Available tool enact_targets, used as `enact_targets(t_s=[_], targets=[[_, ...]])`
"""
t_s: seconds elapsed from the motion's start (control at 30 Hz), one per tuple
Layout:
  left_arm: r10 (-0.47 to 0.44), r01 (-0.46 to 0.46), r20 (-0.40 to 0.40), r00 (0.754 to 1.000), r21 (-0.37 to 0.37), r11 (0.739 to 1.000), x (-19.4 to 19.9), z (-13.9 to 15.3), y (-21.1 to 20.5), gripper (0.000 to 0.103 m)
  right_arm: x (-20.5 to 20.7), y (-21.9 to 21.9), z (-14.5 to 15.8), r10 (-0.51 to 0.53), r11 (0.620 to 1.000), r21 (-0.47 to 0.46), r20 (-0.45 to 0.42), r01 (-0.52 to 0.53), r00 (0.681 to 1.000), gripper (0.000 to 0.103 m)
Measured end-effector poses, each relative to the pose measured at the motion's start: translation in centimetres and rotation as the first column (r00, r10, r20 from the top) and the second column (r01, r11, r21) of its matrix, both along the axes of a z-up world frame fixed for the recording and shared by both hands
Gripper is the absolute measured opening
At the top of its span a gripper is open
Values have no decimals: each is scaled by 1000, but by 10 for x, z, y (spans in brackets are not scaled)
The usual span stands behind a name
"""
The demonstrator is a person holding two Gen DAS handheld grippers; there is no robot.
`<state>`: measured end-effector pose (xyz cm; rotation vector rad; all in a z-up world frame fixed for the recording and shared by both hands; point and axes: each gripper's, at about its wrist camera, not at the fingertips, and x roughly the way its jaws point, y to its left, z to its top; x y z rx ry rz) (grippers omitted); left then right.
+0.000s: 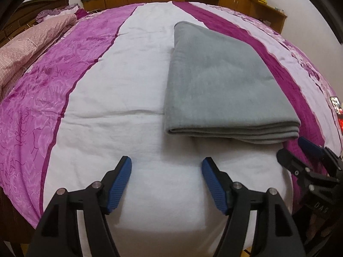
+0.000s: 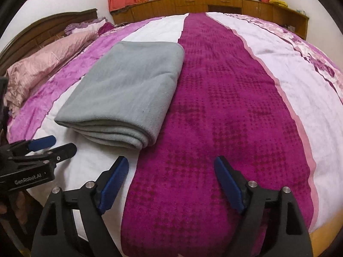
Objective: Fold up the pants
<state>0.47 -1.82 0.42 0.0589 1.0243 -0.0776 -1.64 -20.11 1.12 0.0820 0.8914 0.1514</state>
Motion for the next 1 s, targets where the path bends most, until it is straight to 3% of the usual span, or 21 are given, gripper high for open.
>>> enact_targets(t_s=[1.0], targets=[[-7,7,19,1000,35,999,-5,-1,-3,72,0,-1,-1,7,1000,2,12,-7,1000,83]])
